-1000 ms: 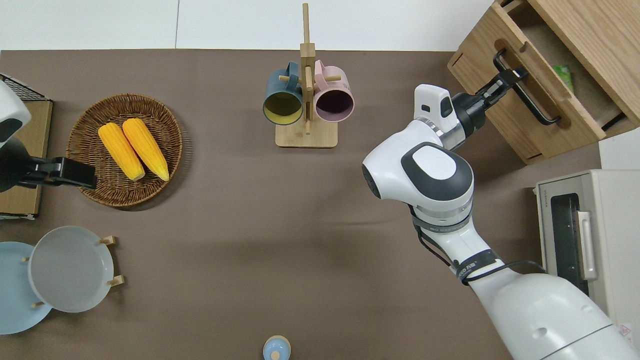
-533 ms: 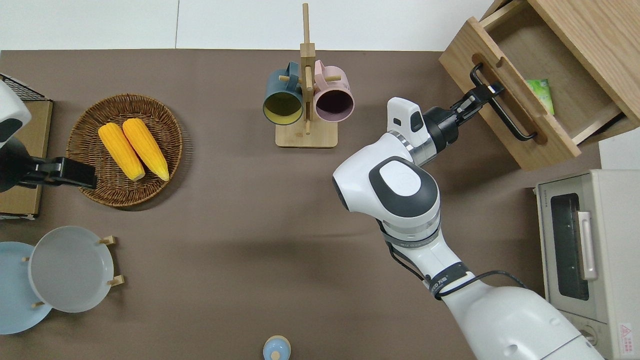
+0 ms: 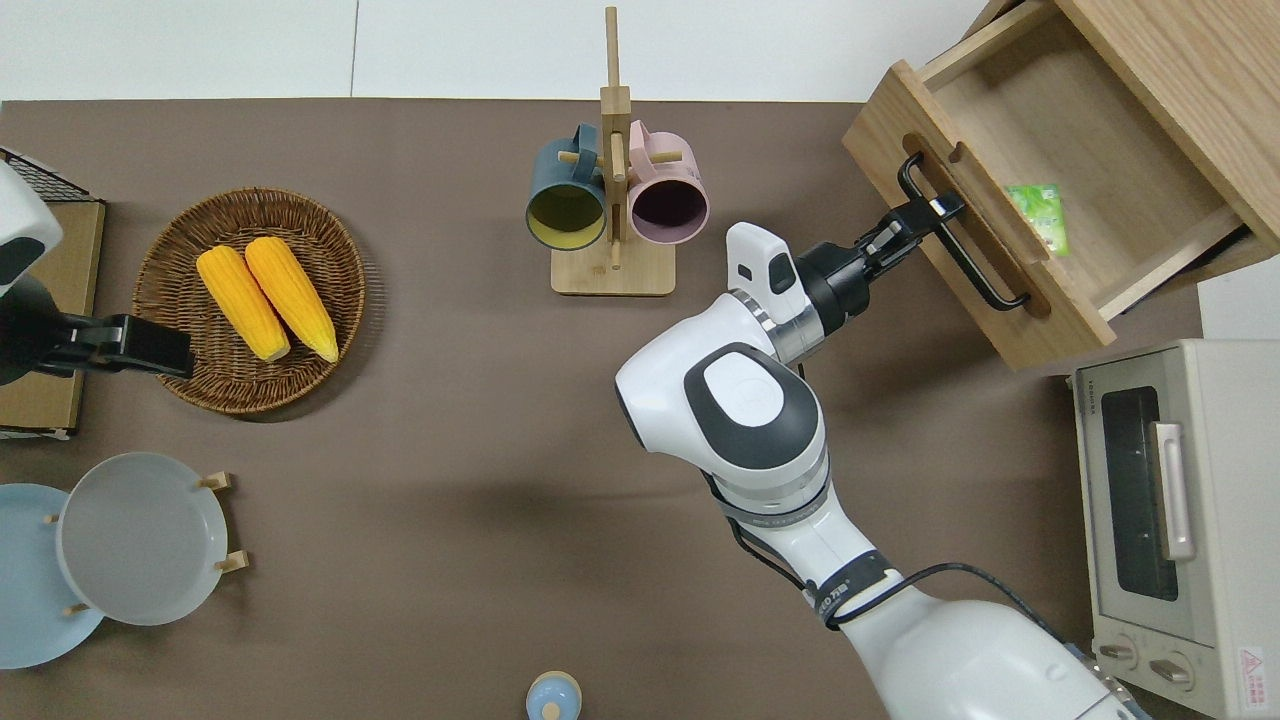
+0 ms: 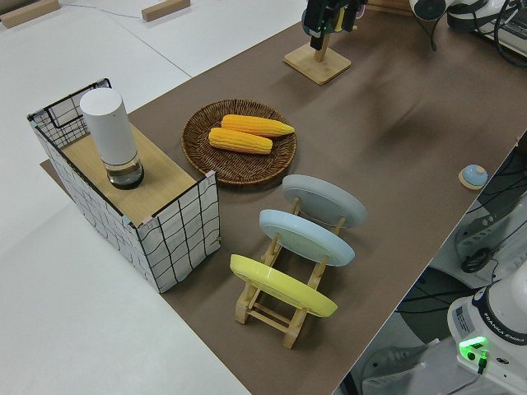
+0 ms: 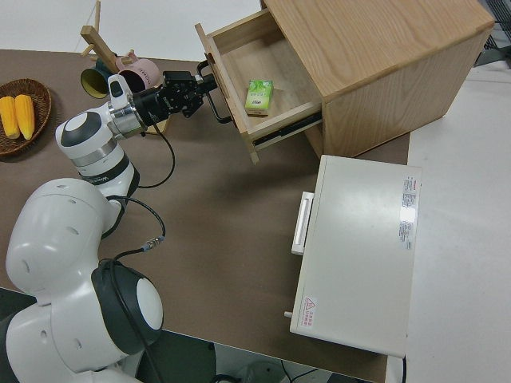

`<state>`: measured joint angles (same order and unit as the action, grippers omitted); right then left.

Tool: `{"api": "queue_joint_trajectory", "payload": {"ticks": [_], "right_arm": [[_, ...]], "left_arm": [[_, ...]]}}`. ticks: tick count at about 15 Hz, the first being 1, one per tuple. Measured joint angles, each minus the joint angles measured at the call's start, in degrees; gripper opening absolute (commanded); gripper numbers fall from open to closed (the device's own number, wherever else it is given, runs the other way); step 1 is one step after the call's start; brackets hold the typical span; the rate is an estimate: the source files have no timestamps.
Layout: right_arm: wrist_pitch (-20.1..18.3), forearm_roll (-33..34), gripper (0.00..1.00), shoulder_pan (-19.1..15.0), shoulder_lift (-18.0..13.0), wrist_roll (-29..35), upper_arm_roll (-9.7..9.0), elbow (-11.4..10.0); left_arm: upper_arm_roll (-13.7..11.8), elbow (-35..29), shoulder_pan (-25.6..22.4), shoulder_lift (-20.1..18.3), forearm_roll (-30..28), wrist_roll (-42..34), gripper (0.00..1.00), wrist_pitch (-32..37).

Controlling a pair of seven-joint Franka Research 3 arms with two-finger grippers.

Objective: Slide drawer open with right arm
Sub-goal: 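Pull the handle toward the robot with the right gripper, sliding the drawer out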

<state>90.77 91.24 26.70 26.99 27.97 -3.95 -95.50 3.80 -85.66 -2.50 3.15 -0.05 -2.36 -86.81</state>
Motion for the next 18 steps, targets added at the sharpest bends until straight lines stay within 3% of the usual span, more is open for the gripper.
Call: {"api": "queue_joint_trajectory", "payload": {"ticks": [11, 18], "right_arm": [[-5.29, -3.68, 0.000, 6.84, -0.01, 0.00, -0.07, 0.19], [-6.32, -4.26, 0.000, 8.13, -0.01, -0.06, -0.06, 0.19]], "left_arm": [[0.00, 0.00, 0.00, 0.00, 0.00, 0.00, 0.99, 0.00], [0.00, 0.00, 0.00, 0.00, 0.00, 0.00, 0.99, 0.00]]}}
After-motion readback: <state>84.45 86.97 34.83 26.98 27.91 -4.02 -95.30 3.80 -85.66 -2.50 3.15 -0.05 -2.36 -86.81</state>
